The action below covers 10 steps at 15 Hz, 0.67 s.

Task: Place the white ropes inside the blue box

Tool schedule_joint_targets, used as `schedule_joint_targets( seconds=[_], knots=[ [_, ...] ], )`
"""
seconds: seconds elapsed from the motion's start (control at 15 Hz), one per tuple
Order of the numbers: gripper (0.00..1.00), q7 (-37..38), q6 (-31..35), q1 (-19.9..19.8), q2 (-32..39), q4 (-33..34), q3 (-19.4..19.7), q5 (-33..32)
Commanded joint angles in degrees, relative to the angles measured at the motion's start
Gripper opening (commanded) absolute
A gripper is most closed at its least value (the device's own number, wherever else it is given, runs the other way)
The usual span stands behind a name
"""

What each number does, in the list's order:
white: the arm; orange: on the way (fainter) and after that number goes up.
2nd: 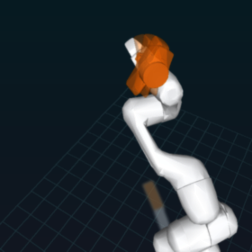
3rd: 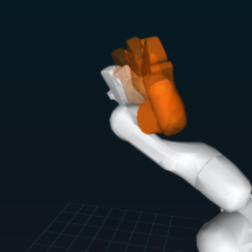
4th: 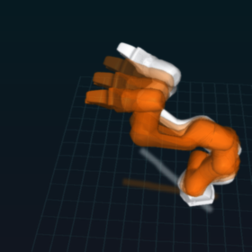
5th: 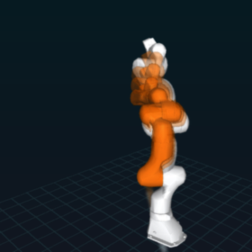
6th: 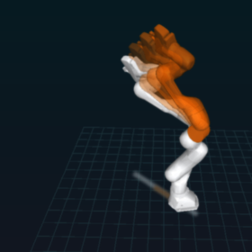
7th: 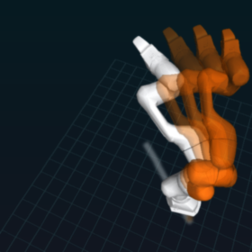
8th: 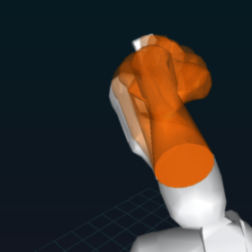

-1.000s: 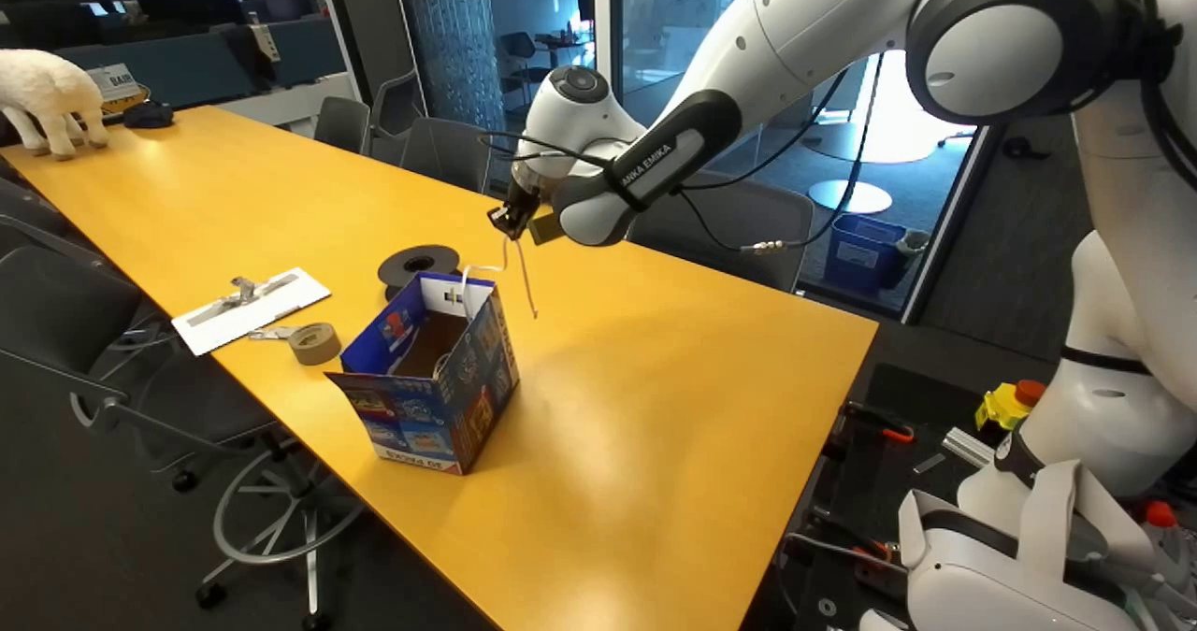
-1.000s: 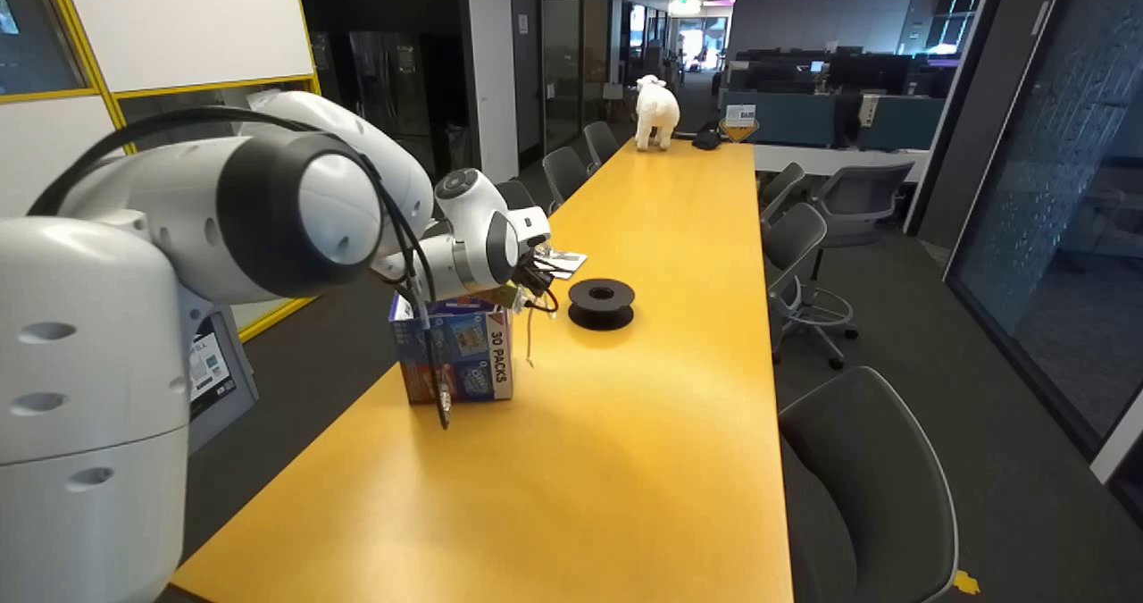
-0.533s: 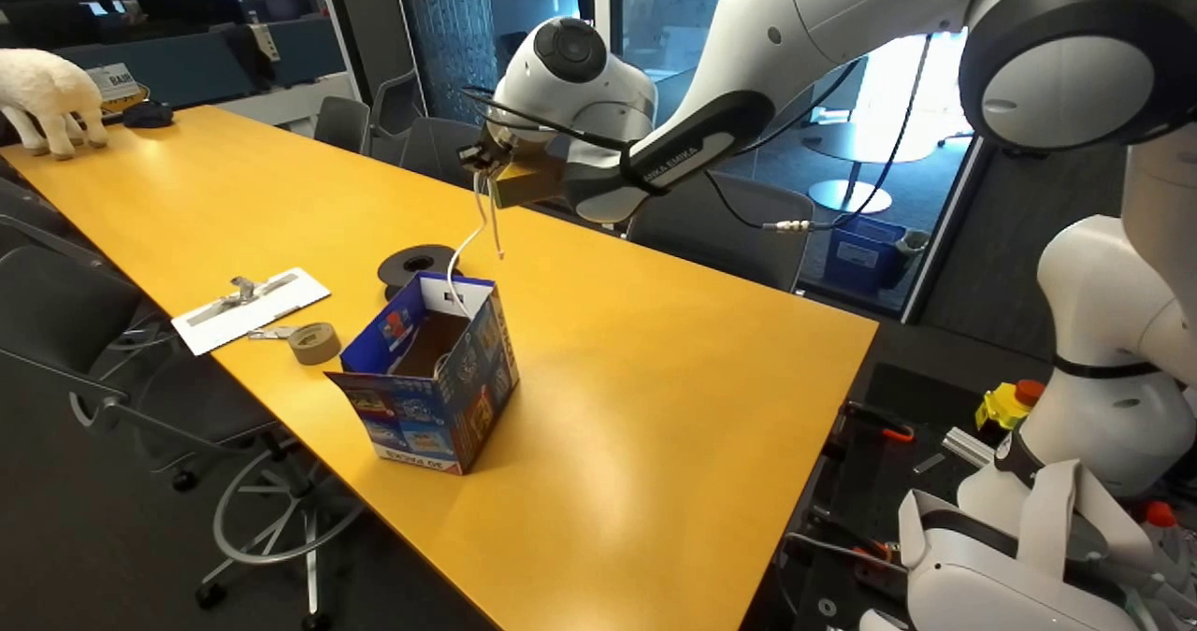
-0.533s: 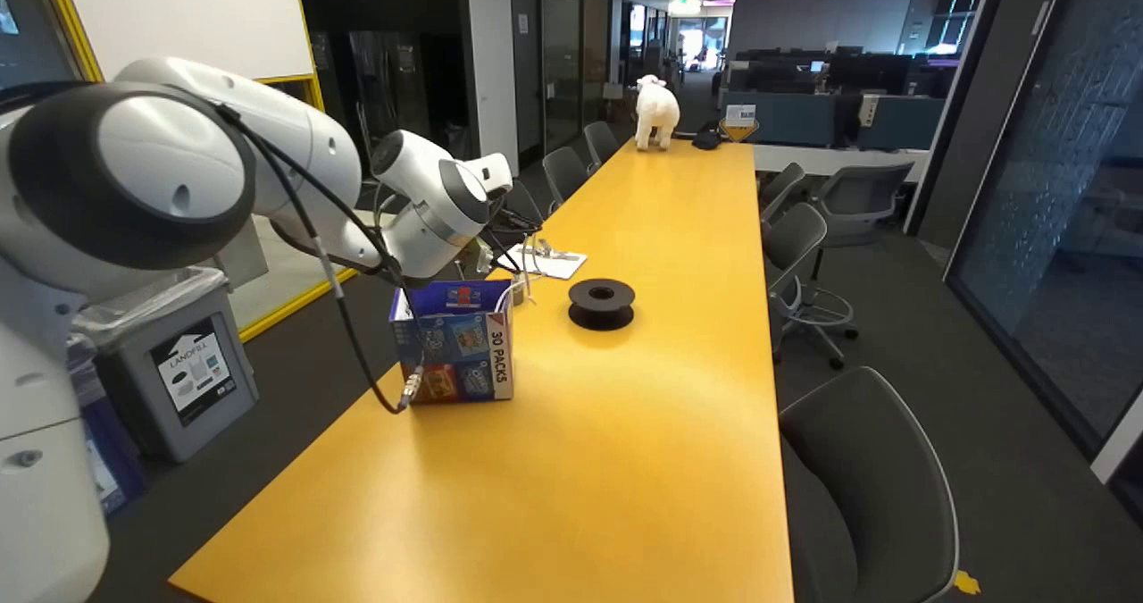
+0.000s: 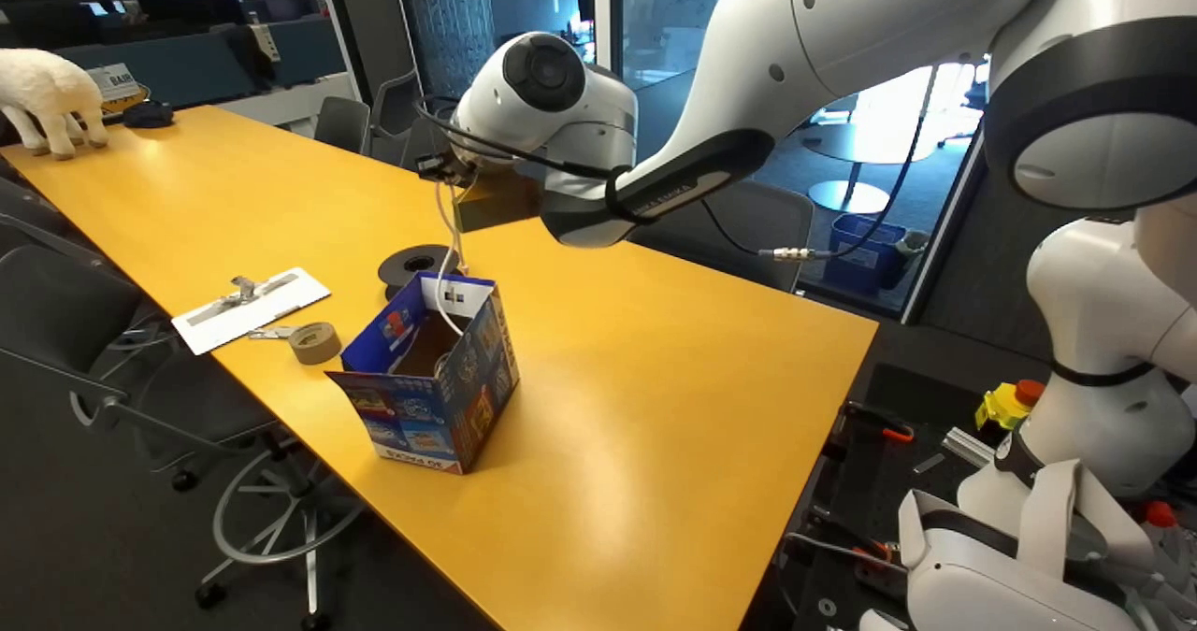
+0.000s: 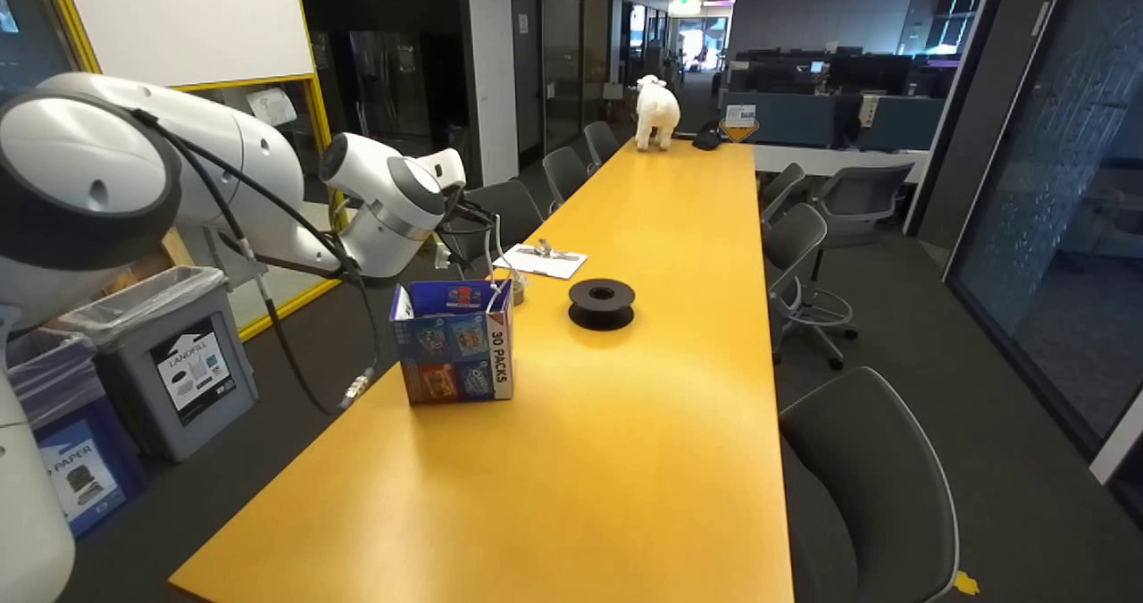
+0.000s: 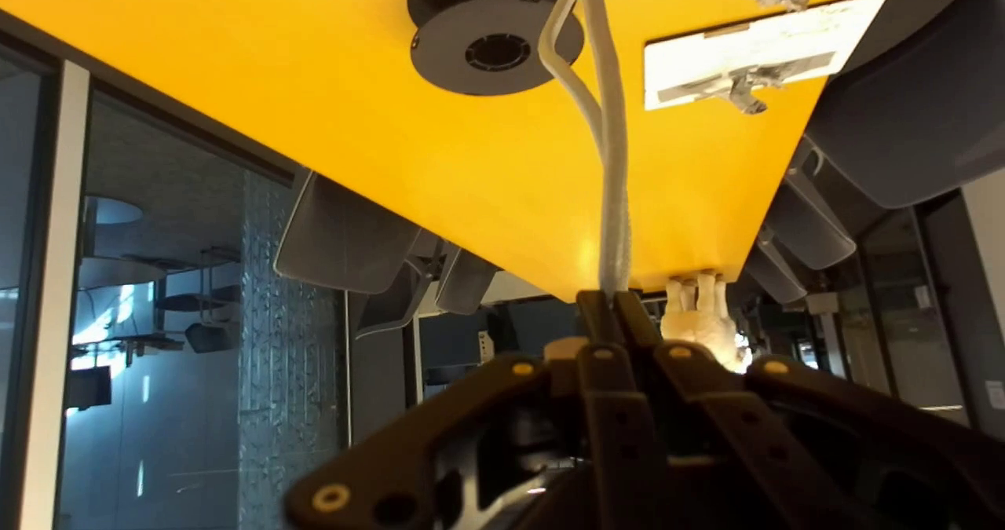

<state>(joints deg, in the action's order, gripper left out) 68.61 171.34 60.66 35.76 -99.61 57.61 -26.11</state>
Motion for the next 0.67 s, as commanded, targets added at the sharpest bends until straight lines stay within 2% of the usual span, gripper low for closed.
schedule_joint_targets(
  seconds=[0.0, 0.13, 0.2, 0.4, 0.6],
  knots=[
    [0.04, -8.07, 3.21, -5.64, -1.81, 0.12, -9.23, 5.10],
    [0.04, -14.04, 3.82, -10.97, -3.08, 0.28, -17.60, 8.35],
    [0.04, -15.54, 3.80, -14.56, -3.85, 0.48, -22.55, 7.86],
    [0.04, -24.27, 2.79, -22.79, -3.05, 2.18, -32.97, 12.73],
    [0.04, -31.16, 1.66, -30.37, -1.96, 4.39, -41.58, 15.81]
  ],
)
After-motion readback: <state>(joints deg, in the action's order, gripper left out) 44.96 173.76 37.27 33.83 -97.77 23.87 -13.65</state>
